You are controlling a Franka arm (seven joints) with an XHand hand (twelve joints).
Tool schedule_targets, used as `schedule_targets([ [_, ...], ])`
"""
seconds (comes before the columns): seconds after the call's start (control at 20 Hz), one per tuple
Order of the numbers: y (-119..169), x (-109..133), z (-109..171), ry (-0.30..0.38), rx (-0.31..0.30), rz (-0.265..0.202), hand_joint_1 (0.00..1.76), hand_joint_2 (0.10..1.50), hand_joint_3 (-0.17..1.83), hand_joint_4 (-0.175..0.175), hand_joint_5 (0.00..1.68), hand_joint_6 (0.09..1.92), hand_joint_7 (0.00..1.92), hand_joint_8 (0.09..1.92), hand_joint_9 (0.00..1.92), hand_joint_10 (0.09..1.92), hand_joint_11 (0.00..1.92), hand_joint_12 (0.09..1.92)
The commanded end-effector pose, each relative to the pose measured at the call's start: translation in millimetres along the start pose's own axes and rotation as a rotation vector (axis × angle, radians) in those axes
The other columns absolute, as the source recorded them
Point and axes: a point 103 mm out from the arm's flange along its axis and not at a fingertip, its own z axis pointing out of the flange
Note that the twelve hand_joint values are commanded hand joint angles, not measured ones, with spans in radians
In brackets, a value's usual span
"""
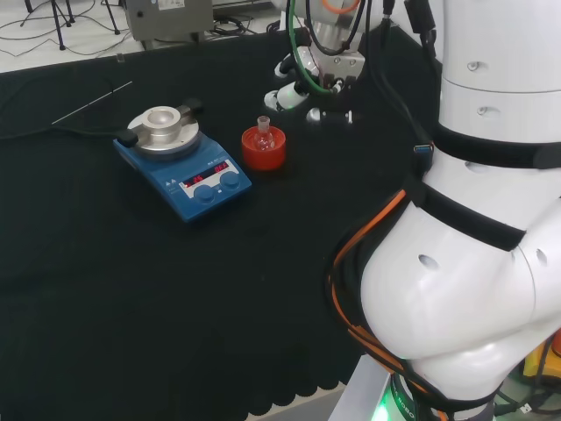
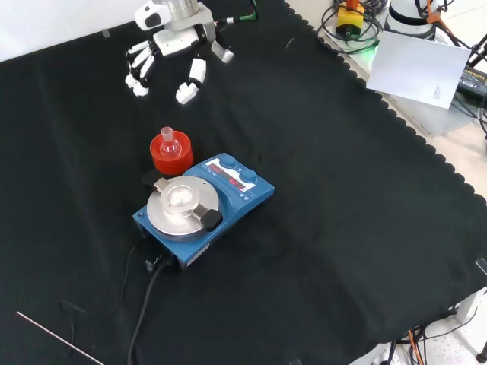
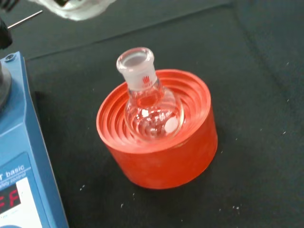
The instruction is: Pick up the round-bottom flask.
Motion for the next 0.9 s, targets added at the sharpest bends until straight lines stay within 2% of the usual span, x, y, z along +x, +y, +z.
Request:
schedule_targets([
  [0.05,9.1,-3.9,23.5,0.050,0.007,-0.031,0.79,0.65,0.56,-0.005,0.71,0.09,0.31,0.59,0.43,0.62,0.00,1.36],
  [0.5,14.1,-8.4,46.0,0.071,0.017,-0.043,0.80,0.64,0.56,0.003,0.77,0.13,0.33,0.59,0.45,0.62,0.02,1.36],
  [0.55,13.7,-13.5,46.4,0.188,0.041,-0.147,0.80,0.64,0.56,0.003,0.77,0.14,0.33,0.59,0.45,0.61,0.02,1.36],
  [0.6,14.4,-17.7,47.7,0.203,0.043,-0.141,0.80,0.64,0.56,0.003,0.77,0.14,0.33,0.59,0.45,0.61,0.02,1.36],
  [0.7,15.7,-27.5,49.4,0.210,0.043,-0.144,0.81,0.64,0.56,0.004,0.76,0.18,0.34,0.57,0.46,0.60,0.02,1.36],
  [0.8,15.3,-24.5,50.8,0.163,0.042,-0.150,0.81,0.63,0.56,0.004,0.74,0.23,0.34,0.57,0.47,0.59,0.02,1.36],
  [0.9,15.2,-24.3,50.9,0.157,0.034,-0.158,0.81,0.63,0.57,0.005,0.69,0.33,0.34,0.56,0.47,0.58,0.02,1.36],
])
